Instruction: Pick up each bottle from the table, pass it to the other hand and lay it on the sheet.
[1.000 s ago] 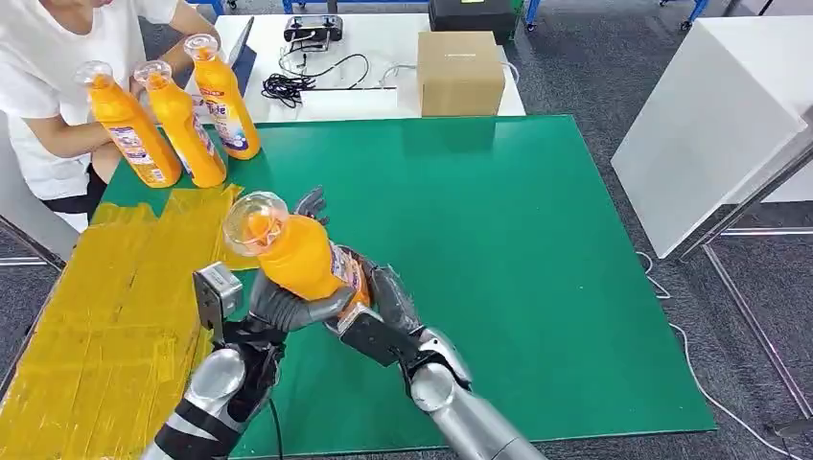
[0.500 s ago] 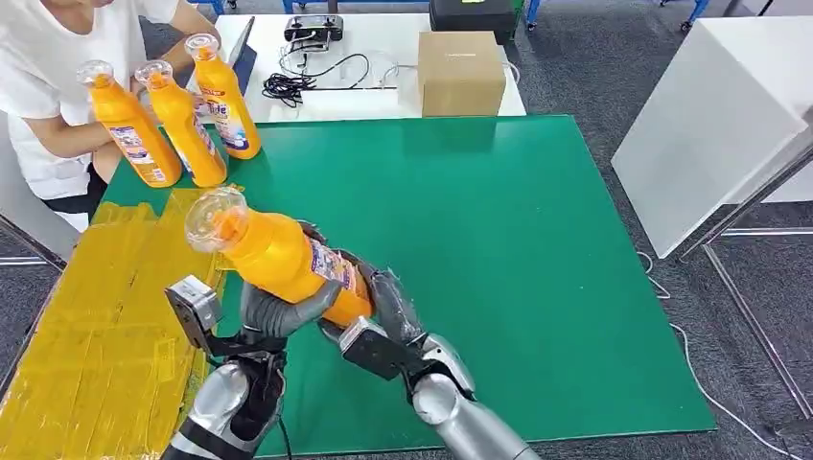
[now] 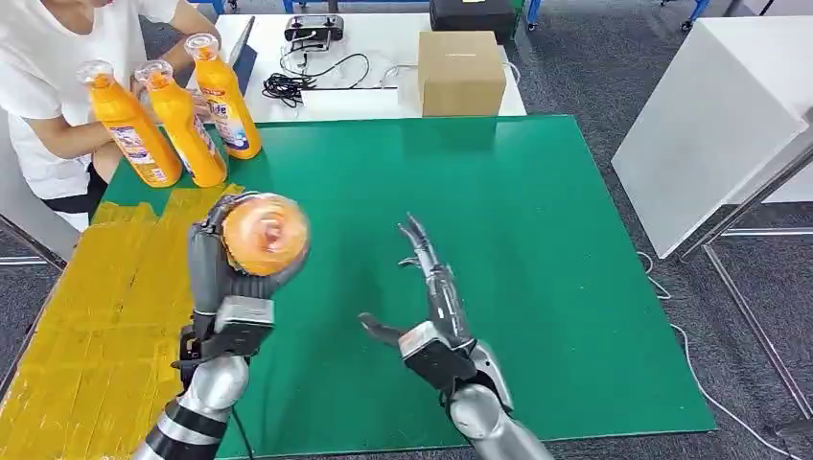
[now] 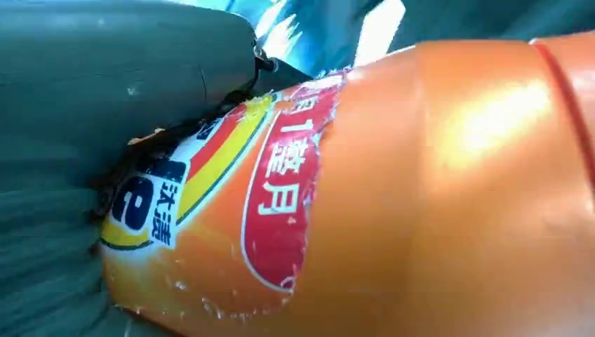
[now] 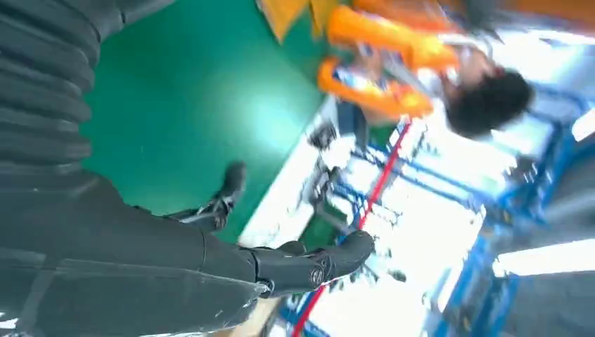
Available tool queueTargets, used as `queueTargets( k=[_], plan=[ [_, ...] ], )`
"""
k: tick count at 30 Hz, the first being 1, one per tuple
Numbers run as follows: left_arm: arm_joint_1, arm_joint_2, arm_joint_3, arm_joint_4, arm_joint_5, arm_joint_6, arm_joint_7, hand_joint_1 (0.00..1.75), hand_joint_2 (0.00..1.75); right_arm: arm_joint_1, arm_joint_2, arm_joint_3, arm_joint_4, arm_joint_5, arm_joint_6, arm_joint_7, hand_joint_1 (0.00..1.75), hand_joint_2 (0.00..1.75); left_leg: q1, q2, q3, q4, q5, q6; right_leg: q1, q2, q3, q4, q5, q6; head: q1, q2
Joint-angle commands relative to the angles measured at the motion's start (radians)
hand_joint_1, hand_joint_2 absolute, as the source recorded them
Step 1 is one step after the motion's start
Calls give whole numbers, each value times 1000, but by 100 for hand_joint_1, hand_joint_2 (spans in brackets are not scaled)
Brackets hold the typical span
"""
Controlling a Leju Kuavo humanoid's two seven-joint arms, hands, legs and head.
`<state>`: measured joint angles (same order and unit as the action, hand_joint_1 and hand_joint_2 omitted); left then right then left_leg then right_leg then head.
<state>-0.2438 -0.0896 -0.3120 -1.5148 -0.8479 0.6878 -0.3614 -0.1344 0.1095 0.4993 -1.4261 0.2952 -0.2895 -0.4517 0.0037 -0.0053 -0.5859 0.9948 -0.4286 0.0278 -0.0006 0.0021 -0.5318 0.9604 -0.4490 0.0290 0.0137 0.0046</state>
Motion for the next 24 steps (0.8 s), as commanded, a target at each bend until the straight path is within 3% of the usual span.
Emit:
queueTargets(
  k=[1,2,5,9,10,13,15,21,24],
  plan=[
    [-249,174,105,379,-671,-95,383,175,175,84,-58,-164,-242,-16,3,-17,0,175,0,-3,3,-1,1,-1,0,-4,4,-1,-1,0,0,0],
    [-316,200,80,477,-691,-298,448,175,175,96,-55,-186,-261,-8,8,-15,0,175,0,-3,2,-1,1,-1,0,-3,3,0,-1,0,0,0],
    [-354,209,62,534,-665,-285,454,175,175,103,-51,-200,-273,-3,24,-12,0,175,1,-5,2,0,2,-3,1,-6,3,0,-1,-1,0,0],
    [-346,203,50,524,-667,-282,461,175,175,101,-45,-199,-264,-2,24,-13,0,175,1,0,2,0,1,-3,0,-1,1,2,-1,0,0,0],
    [-385,213,20,568,-696,-484,525,175,175,102,-43,-207,-267,22,27,-8,0,175,1,-1,3,0,0,-3,1,-2,3,1,-1,0,0,0],
    [-515,211,-37,795,-663,-643,546,175,175,105,-37,-241,-284,49,46,3,0,175,1,-4,0,1,2,-3,1,-4,1,2,-1,0,0,0],
    [-558,204,-37,919,-637,-674,559,175,175,97,-30,-250,-292,52,55,15,0,175,1,-4,1,1,3,-3,0,-4,1,2,-1,0,0,0],
    [-559,209,-39,940,-631,-653,555,175,175,96,-28,-250,-290,52,55,16,0,175,1,0,1,1,1,-3,1,-1,1,2,-1,0,0,0],
    [-572,208,-19,1021,-595,-713,562,175,175,93,-27,-246,-278,59,45,17,0,175,1,0,2,1,1,-3,1,0,2,2,-1,0,0,0]
  ],
)
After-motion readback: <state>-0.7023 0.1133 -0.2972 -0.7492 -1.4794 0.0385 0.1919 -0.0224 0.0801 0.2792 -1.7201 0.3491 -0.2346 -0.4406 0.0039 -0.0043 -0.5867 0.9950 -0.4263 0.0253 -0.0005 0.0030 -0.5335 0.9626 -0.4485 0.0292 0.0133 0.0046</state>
